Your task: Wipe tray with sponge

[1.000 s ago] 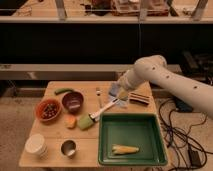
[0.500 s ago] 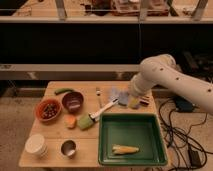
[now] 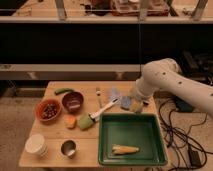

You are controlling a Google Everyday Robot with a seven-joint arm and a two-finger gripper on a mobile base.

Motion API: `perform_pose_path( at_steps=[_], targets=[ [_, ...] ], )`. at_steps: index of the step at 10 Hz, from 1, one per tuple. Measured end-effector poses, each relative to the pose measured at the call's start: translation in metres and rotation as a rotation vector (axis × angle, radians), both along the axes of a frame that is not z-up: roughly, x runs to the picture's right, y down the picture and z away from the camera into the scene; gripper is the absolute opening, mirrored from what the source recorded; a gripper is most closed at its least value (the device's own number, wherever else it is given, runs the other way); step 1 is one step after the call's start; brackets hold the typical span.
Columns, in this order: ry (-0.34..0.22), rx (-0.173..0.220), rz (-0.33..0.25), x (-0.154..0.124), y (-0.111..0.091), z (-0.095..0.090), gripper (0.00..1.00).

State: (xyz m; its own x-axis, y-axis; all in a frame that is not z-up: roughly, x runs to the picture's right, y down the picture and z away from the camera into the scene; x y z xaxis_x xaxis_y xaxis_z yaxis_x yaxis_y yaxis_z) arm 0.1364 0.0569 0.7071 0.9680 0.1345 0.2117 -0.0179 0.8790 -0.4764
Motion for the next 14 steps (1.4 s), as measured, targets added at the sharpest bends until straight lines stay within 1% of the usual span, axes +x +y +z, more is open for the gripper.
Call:
perform_pose_path(
  at_steps=[2,3,4,5,6,7,8,9,10,11,12,14],
  targets=[
    [-0.003,-0.003,-0.004,-0.001,0.001,0.001,0.31],
    [-0.002,-0.009,-0.015,-0.001,0.006,-0.001,0.31],
    [-0.007,-0.015,-0.031,-0.006,0.014,-0.005,0.31],
    [-0.006,-0.019,-0.049,-0.007,0.027,-0.012,0.31],
    [-0.004,-0.026,-0.063,-0.009,0.045,-0.021,0.31],
    [-0.002,-0.038,-0.079,-0.013,0.073,-0.032,0.31],
    [0.001,-0.046,-0.09,-0.015,0.093,-0.039,0.31],
    [0.006,-0.056,-0.097,-0.016,0.114,-0.043,0.31],
    [0.014,-0.07,-0.109,-0.02,0.142,-0.046,0.31],
    [0.02,-0.079,-0.118,-0.022,0.156,-0.044,0.31],
    [0.024,-0.089,-0.128,-0.025,0.171,-0.037,0.31],
    [0.035,-0.107,-0.144,-0.03,0.186,-0.018,0.31]
  ],
)
